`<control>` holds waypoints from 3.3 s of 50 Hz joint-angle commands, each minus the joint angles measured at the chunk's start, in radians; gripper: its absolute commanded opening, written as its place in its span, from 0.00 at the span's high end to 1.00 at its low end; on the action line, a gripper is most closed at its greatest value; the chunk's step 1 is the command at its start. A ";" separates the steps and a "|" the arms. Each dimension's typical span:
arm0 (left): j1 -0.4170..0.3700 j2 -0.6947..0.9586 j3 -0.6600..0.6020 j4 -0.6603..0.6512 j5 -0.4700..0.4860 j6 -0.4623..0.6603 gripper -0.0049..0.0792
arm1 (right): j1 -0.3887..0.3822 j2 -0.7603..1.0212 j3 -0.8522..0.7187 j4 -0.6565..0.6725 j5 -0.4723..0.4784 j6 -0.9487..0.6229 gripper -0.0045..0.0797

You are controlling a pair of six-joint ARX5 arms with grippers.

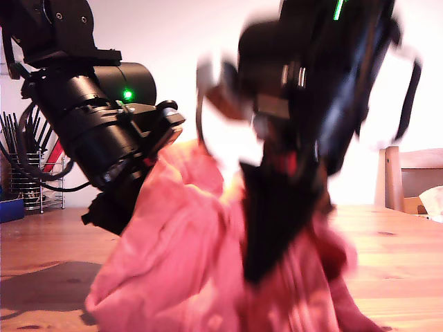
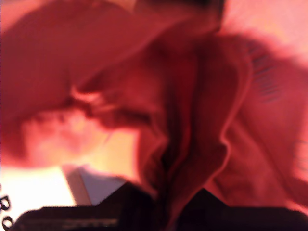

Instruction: Fold the underwear in front of you. After folding it, place it to the right side.

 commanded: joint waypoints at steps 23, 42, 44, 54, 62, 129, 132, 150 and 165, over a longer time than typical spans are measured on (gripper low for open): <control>0.006 -0.014 0.006 -0.035 -0.021 0.158 0.81 | -0.138 0.023 0.069 0.003 -0.101 0.032 0.96; 0.044 -0.016 0.029 -0.061 -0.052 0.224 0.81 | -0.155 0.108 0.069 0.010 -0.120 0.074 0.96; 0.054 -0.016 0.044 -0.078 -0.059 0.233 0.81 | -0.154 0.116 0.069 0.018 -0.121 0.074 0.96; 0.098 -0.033 0.125 -0.159 -0.060 0.252 0.81 | -0.156 0.121 0.072 0.045 -0.130 0.079 0.96; 0.115 -0.077 0.155 -0.178 0.055 0.246 0.81 | -0.160 0.126 0.072 0.055 -0.143 0.079 0.96; 0.060 0.204 0.145 0.027 0.118 0.189 0.89 | -0.168 0.126 0.143 -0.017 -0.147 0.107 0.96; 0.060 0.204 0.145 0.027 0.107 0.188 0.91 | -0.168 0.126 0.167 -0.035 -0.108 0.107 0.96; 0.058 0.207 0.143 0.037 0.058 0.187 0.92 | -0.168 0.126 0.302 -0.174 0.075 0.096 0.80; 0.035 0.208 0.143 0.025 0.058 0.187 0.94 | -0.166 0.126 0.328 -0.197 0.281 0.045 0.71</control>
